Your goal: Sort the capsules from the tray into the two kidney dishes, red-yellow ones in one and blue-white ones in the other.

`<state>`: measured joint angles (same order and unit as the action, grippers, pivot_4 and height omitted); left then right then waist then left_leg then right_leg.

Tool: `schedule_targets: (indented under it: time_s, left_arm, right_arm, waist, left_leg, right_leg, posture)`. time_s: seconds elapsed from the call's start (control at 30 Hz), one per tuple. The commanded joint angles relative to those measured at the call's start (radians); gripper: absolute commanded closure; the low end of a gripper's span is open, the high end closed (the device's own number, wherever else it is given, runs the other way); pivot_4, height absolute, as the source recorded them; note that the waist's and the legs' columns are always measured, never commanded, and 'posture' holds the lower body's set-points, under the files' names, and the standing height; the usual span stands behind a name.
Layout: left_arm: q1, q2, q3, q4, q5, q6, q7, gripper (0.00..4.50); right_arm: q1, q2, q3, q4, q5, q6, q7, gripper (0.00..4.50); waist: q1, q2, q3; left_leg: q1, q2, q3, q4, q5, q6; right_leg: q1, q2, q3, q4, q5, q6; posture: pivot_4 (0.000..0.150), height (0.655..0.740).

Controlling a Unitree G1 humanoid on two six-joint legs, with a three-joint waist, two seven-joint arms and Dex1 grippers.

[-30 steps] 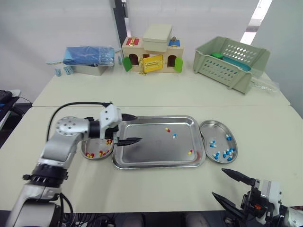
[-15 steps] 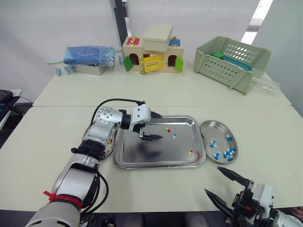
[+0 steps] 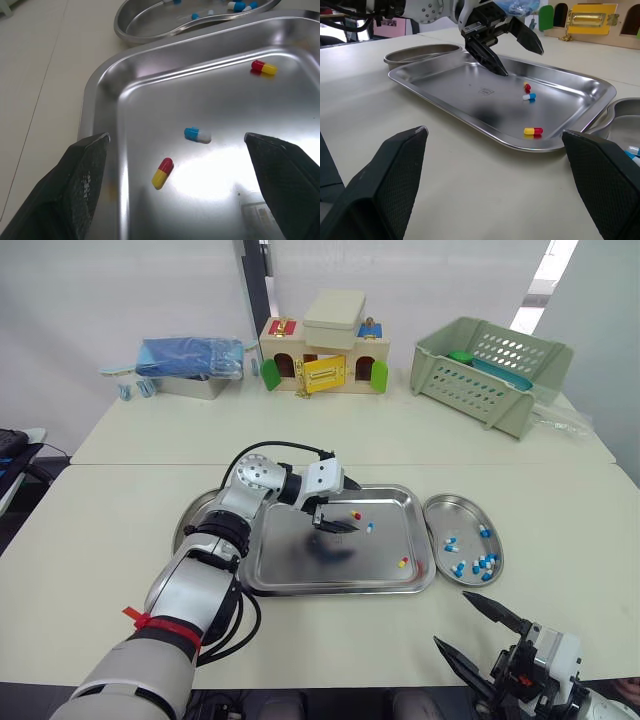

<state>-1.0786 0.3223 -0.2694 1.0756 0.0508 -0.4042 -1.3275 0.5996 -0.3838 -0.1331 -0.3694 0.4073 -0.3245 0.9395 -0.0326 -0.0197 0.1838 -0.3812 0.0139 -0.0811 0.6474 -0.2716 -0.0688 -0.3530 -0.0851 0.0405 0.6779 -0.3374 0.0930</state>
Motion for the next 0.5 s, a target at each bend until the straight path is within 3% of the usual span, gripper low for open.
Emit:
schedule_targets:
  time_s: [0.03, 0.5]
  left_arm:
    - [-0.036, -0.008, -0.008, 0.032, 0.038, -0.016, 0.015, 0.0]
    - [-0.091, -0.056, -0.015, 0.112, 0.132, 0.079, 0.056, 0.0]
  right_arm:
    - [0.021, 0.002, 0.01, -0.01, -0.005, -0.03, -0.016, 0.01]
    - [0.06, -0.014, 0.028, -0.031, -0.02, -0.035, -0.046, 0.01]
  waist:
    - [0.0, 0.0, 0.0]
    - [-0.001, 0.0, 0.0]
  left_leg:
    - [0.0, 0.0, 0.0, 0.0, 0.0, 0.0]
    - [0.0, 0.0, 0.0, 0.0, 0.0, 0.0]
  right_leg:
    - [0.0, 0.0, 0.0, 0.0, 0.0, 0.0]
    - [0.0, 0.0, 0.0, 0.0, 0.0, 0.0]
  posture:
    - [0.15, 0.74]
    - [0.15, 0.74]
